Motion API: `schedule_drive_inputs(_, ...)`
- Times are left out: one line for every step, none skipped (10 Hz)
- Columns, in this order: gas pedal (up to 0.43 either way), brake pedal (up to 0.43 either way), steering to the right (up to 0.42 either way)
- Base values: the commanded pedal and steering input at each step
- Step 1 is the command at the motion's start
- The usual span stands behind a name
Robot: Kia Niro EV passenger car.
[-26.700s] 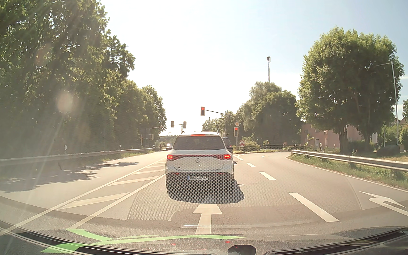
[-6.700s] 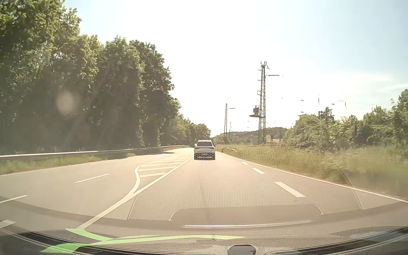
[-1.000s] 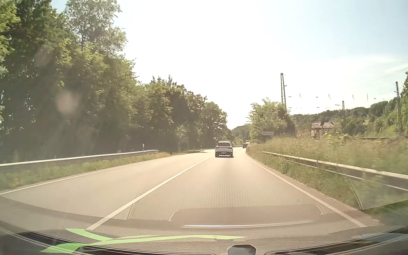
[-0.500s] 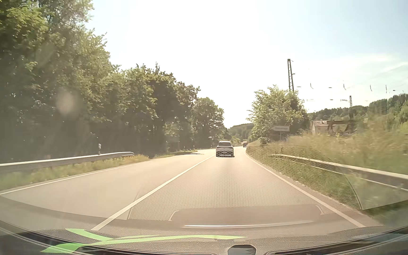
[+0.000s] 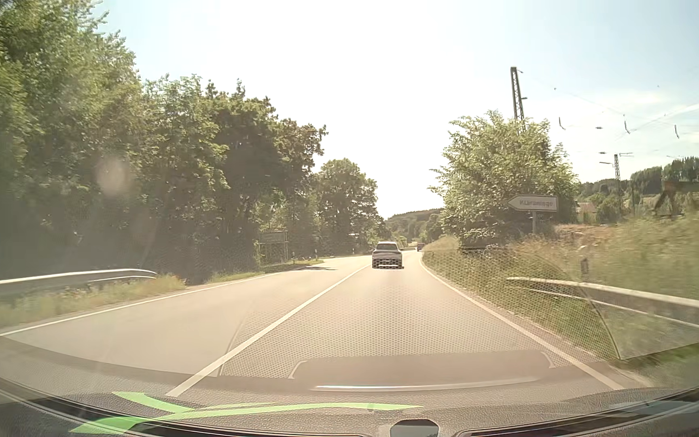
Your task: Follow the waypoints while adhering to traffic rules and regulations
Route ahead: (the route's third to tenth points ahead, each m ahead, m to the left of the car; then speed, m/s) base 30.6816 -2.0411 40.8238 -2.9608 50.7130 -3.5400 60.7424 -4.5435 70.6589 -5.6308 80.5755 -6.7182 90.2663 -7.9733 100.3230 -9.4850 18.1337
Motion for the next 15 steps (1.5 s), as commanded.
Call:
schedule_drive_inputs(0.228, 0.0, 0.005)
schedule_drive_inputs(0.228, 0.0, 0.005)
schedule_drive_inputs(0.228, 0.0, 0.005)
schedule_drive_inputs(0.228, 0.0, 0.006)
schedule_drive_inputs(0.228, 0.0, 0.007)
schedule_drive_inputs(0.228, 0.0, 0.008)
schedule_drive_inputs(0.22, 0.0, 0.007)
schedule_drive_inputs(0.209, 0.0, 0.007)
schedule_drive_inputs(0.197, 0.0, 0.007)
schedule_drive_inputs(0.197, 0.0, 0.007)
schedule_drive_inputs(0.22, 0.0, 0.007)
schedule_drive_inputs(0.24, 0.0, 0.007)
schedule_drive_inputs(0.268, 0.0, 0.007)
schedule_drive_inputs(0.28, 0.0, 0.006)
schedule_drive_inputs(0.28, 0.0, 0.005)
